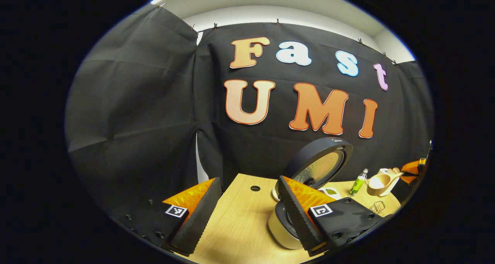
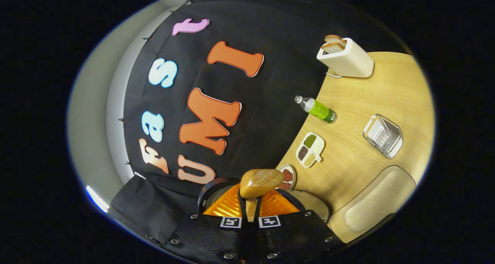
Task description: Close the left gripper, press the button to open the rice cooker; take a wooden spoon from the chopstick holder with the right hand, scoop a spoonful of rice and pour it into the rice cooker, then put the wooden spoon back into the chopstick holder.
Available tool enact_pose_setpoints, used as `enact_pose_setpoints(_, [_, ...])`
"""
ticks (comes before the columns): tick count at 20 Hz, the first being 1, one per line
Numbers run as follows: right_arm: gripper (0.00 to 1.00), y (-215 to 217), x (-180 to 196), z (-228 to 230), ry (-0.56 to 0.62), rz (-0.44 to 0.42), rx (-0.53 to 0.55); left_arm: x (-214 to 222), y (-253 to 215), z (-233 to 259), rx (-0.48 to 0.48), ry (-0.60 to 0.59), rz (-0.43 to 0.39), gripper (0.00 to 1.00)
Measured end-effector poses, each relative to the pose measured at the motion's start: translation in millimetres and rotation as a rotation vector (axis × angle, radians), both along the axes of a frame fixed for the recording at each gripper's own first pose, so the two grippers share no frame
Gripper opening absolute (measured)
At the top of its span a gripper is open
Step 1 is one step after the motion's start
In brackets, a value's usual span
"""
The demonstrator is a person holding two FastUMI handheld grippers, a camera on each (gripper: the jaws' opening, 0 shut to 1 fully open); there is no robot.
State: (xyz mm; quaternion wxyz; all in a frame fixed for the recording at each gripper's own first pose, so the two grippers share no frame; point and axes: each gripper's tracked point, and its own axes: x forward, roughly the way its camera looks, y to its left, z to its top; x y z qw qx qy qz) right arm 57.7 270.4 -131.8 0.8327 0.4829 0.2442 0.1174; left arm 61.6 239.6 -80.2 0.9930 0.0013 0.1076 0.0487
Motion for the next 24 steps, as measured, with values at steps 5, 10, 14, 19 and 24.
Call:
enact_pose_setpoints(5, [0.02, 41, 25, 16, -0.033, 0.066, -0.043, -6, 19, -3, -0.005, 0.005, 0.042, 0.98])
enact_pose_setpoints(10, [0.02, 76, 33, 1, -0.019, 0.139, -0.115, -11, 42, 1, -0.027, -0.002, 0.097, 1.00])
enact_pose_setpoints(14, [0.02, 90, 34, -19, 0.001, 0.182, -0.195, -13, 49, 6, 0.010, -0.014, 0.121, 0.98])
enact_pose_setpoints(19, [0.02, 96, 36, -37, 0.011, 0.201, -0.287, -10, 48, 7, 0.027, -0.021, 0.101, 0.99])
enact_pose_setpoints(24, [0.02, 98, 37, -45, 0.008, 0.218, -0.344, -11, 48, 12, 0.049, -0.041, 0.072, 0.97])
